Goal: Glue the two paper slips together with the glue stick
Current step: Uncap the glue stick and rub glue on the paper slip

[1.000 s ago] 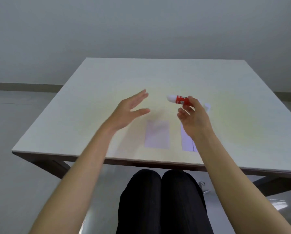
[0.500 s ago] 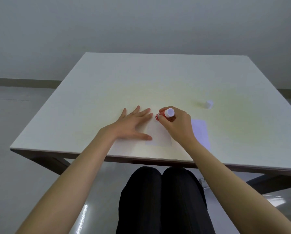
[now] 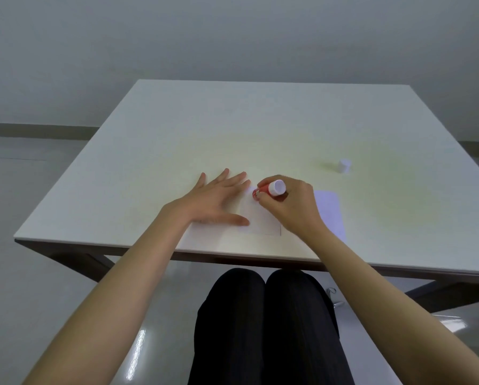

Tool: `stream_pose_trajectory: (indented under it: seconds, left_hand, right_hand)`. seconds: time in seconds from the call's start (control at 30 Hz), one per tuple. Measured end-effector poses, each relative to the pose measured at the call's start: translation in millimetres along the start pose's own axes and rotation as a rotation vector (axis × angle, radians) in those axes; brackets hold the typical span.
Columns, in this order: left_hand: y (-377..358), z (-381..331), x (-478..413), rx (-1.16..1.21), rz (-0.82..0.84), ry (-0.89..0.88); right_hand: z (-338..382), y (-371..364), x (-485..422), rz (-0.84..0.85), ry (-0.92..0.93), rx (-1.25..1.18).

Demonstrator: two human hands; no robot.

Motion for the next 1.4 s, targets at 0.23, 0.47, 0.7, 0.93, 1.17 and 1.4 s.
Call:
stream_pose_trajectory:
  seconds: [0.23, 0.47, 0.7, 0.93, 1.17, 1.4]
  left_hand:
    - [-1.8, 1.2, -0.2, -0.042, 0.041, 0.019]
    - [-5.8, 2.7, 0.5, -0.03, 0.037, 0.02]
    - [-7.0, 3.3, -0.7, -0.03, 0.066, 0.02]
    - [-6.6, 3.9, -1.9, -0.024, 0.053, 0.026]
    - [-8.3, 4.7, -2.4, -0.011, 0.053, 0.019]
    - [-9.4, 5.1, -3.0, -0.002, 0.054, 0.015]
  right_hand:
    - [-8.6, 13.0, 2.5, -0.002, -0.038, -0.052]
    - [-1.8, -9.1, 26.9, 0.163, 0.084, -0.041]
    - [-16.1, 29.9, 10.2, -0.052, -0.034, -0.052]
    - [-14.5, 12.7, 30.5, 0.175, 0.036, -0.104]
    - [-16.4, 22.2, 38.4, 0.179, 0.024, -0.125]
    - [-22.8, 39.2, 33.3, 0.096, 0.013, -0.186]
Point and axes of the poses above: each hand's wrist, its own x-axis away from the middle knuckle, its own y-axis out of the back of the hand, z = x × y, the point moved 7 cm from there along -x, towards the middle knuckle, and after that the axes turned 14 degrees about z, right-handed, at the moved point
